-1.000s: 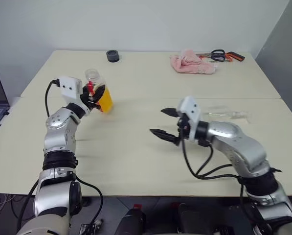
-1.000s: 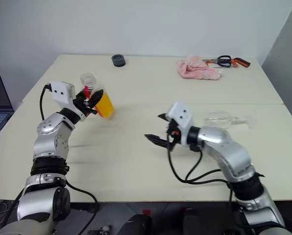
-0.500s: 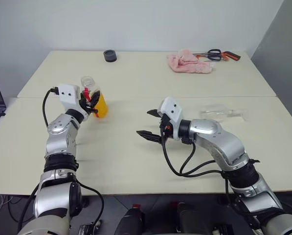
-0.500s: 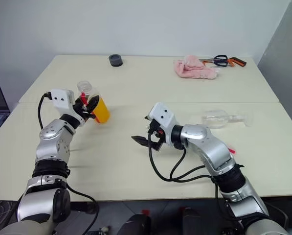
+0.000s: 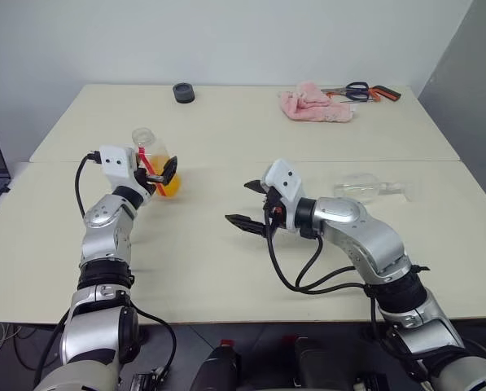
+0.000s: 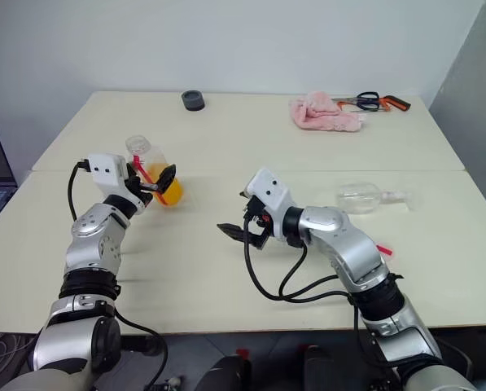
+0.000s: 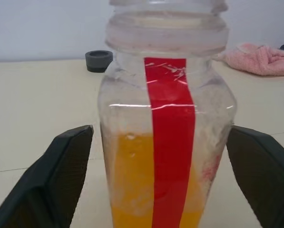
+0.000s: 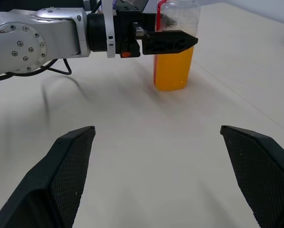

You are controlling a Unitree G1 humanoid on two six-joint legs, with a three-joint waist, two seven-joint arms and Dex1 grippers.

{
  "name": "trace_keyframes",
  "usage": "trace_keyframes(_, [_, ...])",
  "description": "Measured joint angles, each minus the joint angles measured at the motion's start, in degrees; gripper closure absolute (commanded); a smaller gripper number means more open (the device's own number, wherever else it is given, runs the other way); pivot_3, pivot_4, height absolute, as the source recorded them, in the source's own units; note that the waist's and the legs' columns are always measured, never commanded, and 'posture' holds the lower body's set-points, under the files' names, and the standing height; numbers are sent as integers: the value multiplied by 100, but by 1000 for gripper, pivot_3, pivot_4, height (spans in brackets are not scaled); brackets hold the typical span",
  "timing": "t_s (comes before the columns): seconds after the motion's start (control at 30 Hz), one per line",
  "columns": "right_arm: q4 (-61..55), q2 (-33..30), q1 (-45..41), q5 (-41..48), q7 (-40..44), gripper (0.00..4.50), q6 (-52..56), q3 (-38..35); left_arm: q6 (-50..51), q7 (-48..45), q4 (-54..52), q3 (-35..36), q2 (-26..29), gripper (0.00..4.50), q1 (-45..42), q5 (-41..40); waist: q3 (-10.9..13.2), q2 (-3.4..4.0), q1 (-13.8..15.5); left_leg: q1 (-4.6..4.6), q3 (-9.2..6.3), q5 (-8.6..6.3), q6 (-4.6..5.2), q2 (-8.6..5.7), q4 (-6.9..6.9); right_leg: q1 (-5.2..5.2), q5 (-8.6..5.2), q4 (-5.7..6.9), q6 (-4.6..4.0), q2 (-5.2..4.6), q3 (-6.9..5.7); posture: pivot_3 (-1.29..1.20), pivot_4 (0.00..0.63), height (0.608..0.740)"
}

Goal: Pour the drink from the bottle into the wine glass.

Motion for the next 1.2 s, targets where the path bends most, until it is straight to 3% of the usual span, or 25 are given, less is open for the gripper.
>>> trace_keyframes(0.3, [-73, -3, 57, 6, 10, 0, 126, -66, 21, 69, -733, -9, 1, 44, 628, 7, 0, 1, -2, 0, -1, 0, 0, 2, -2, -1, 0, -1, 0, 0, 2, 0, 150, 740])
trace_keyframes(0.57, [-661, -428, 557, 75, 98, 0, 130, -277, 164, 548, -1549, 18, 8, 44, 1296, 31, 0, 0, 6, -1, 1, -1, 1, 1, -2, 0, 0, -3, 0, -1, 5, 0, 150, 740])
trace_keyframes(0.77, [-1502, -868, 1341, 201, 63, 0, -116, -983, 720, 141, -2705, -5, 314, 44, 2236, -154, 0, 0, 14, 0, 0, -2, 2, 6, -5, 2, 0, -4, 0, 1, 5, 0, 150, 740])
trace_keyframes(1.03, [-2423, -1752, 2204, 397, 39, 0, -97, -2031, 1666, -920, -4339, -304, 840, 44, 3026, -704, 2, 4, 46, 16, 2, -12, 23, 7, -4, 31, 0, -11, 3, 5, 1, 0, 150, 740])
trace_keyframes(1.2, [-1855, -2966, 2819, -516, 170, 0, -1019, -2249, 2237, -1555, -4934, -965, 928, 44, 2875, -968, 4, 7, 88, 41, 15, -21, 39, 6, -2, 62, 0, -19, 7, 17, -3, 0, 150, 740])
